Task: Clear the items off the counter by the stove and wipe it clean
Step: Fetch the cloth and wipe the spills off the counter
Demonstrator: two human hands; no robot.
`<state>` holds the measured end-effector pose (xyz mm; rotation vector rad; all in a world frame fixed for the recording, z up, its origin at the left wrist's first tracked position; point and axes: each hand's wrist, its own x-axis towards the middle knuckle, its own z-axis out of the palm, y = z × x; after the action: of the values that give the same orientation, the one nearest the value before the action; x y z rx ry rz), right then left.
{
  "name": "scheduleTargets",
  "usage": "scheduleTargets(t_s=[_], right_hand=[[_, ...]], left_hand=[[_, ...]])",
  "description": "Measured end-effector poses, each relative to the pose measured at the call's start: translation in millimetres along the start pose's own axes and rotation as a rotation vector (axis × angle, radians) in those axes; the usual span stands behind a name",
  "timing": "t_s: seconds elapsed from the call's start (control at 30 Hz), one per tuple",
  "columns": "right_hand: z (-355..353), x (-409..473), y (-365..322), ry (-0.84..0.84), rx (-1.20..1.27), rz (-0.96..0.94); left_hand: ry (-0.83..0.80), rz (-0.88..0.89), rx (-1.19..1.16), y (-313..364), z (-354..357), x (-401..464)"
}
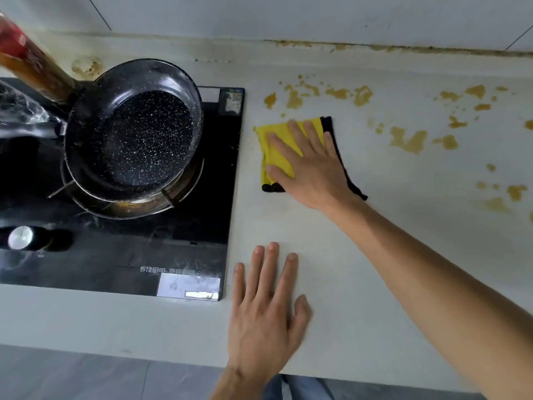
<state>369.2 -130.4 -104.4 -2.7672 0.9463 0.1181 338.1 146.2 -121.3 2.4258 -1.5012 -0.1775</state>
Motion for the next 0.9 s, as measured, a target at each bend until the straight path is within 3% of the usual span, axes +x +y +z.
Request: scheduleTargets(t_s=[0.1,0.27,0.4,0.53,0.7,0.8,0.9], right_hand=[[3.4,-18.6,-1.9,0.049,0.007,0.132],[17.2,-68.4,-41.3,0.038,-0.032,-0.022],[8.1,-14.4,-43.6,-0.004,-0.022,-0.062],[-4.2,22.4,-8.9,-0.020,0.033,0.046],[-7.1,-27.2,21.7,0.011,-0.002,0.196],[-1.4,-58.5,-1.7,0.002,-0.036,0.139],[1.4,-36.1,-24.2,-0.022,0.000,0.071]], left_hand=[[0.019,-0.001,-0.011,0.2,0.8,-0.9],[0.023,-0.006,-0.017,1.5,1.2,-1.1],[0.032,-0.003,-0.030,0.5,0.5,-0.5],[0.036,-0.004,-0.024,-1.9,5.2,-2.4],[0.038,0.002,-0.020,-0.3,6.0,-1.9],[0.044,-0.008,-0.015,0.1,6.2,-1.9],[0.076,-0.019,-0.015,0.9,6.7,-0.6]])
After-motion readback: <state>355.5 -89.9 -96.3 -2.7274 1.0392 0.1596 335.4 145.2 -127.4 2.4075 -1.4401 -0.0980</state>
